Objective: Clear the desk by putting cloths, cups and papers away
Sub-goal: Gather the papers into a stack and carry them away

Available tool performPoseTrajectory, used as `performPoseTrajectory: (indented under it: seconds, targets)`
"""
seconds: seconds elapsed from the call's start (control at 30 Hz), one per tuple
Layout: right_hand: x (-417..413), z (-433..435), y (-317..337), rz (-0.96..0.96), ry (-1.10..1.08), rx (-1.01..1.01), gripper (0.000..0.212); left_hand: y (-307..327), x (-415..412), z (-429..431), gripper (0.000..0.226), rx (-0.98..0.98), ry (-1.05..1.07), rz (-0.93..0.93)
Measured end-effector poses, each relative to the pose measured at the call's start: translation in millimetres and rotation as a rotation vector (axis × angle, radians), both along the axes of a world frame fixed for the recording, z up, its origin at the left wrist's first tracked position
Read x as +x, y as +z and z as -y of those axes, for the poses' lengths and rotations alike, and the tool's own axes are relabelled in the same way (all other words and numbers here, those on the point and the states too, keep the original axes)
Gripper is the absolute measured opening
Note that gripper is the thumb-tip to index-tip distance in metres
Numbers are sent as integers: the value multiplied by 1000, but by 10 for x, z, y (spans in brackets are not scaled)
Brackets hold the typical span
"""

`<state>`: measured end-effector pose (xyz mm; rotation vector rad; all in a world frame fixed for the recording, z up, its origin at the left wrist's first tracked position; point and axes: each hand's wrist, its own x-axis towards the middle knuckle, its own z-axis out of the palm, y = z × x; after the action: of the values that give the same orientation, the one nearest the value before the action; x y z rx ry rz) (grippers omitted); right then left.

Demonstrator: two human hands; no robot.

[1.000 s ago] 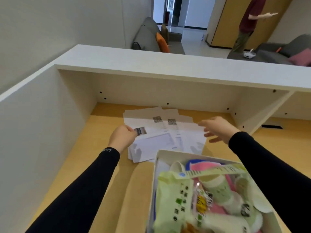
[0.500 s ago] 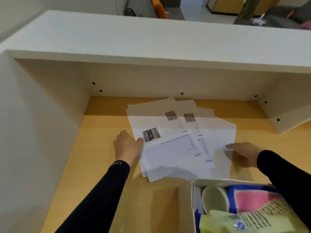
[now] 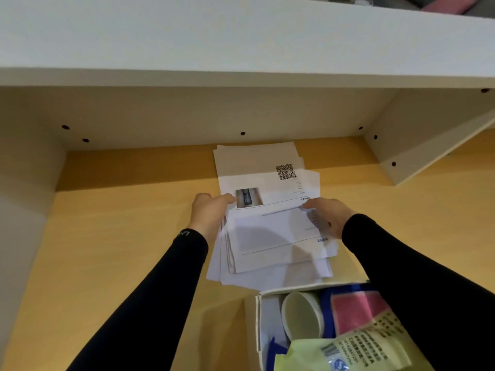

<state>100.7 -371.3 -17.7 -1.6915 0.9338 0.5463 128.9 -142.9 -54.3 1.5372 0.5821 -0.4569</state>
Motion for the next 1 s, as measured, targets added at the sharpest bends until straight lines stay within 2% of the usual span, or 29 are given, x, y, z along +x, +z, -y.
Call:
performPoseTrajectory:
  seconds: [0.1, 0.13, 0.27, 0.33, 0.37, 0.4, 0.5, 0.57, 0.63, 0.7, 0.73, 0.77, 0.83, 0.87, 0.93, 1.0]
  targets:
    - [-9, -36, -11, -18, -9, 43, 29, 33, -3, 49, 18, -90, 36, -8]
    - [-6, -62, -15, -25, -3, 61, 29, 46, -28, 76, 17, -76, 9, -11]
    - [26, -87, -24, -17, -17, 84, 32, -13, -126, 188, 42, 171, -143, -4]
    - [20, -65, -47, -15, -45, 87, 33, 10, -181, 210, 39, 422, -275, 42]
    - [11, -60, -54, -18, -59, 96, 31, 16, -200, 222, 35, 463, -277, 82]
    - [11, -64, -64, -13, -71, 115, 27, 28, -215, 224, 31, 400, -251, 115]
    - [15, -99, -79, -9, -47, 131, 19, 95, -266, 212, 28, 21, -169, 107]
    - [27, -122, -80, 13, 1, 97, 18, 113, -317, 149, 21, -47, -162, 114]
    - [30, -137, -79, 24, 46, 33, 25, 105, -365, 75, 27, -110, -140, 101]
    - [30, -158, -81, 23, 78, 25, 25, 89, -401, 34, 33, -116, -136, 89]
    - [30, -175, -83, 20, 95, 24, 29, 70, -410, 33, 31, -53, -145, 102]
    - [23, -206, -72, 16, 116, 8, 33, 42, -406, 42, 27, 70, -164, 133]
    - [-2, -253, -60, 43, 196, -77, 26, 25, -410, 48, 22, 375, -251, 189]
    - [-16, -276, -48, 77, 232, -129, 23, 37, -425, 46, 26, 450, -266, 201]
    - [-46, -318, 15, 172, 260, -165, 25, 64, -457, 7, 22, 339, -210, 213]
    - [-55, -350, 156, 305, 284, -207, 17, 97, -480, -50, 19, 175, -119, 221]
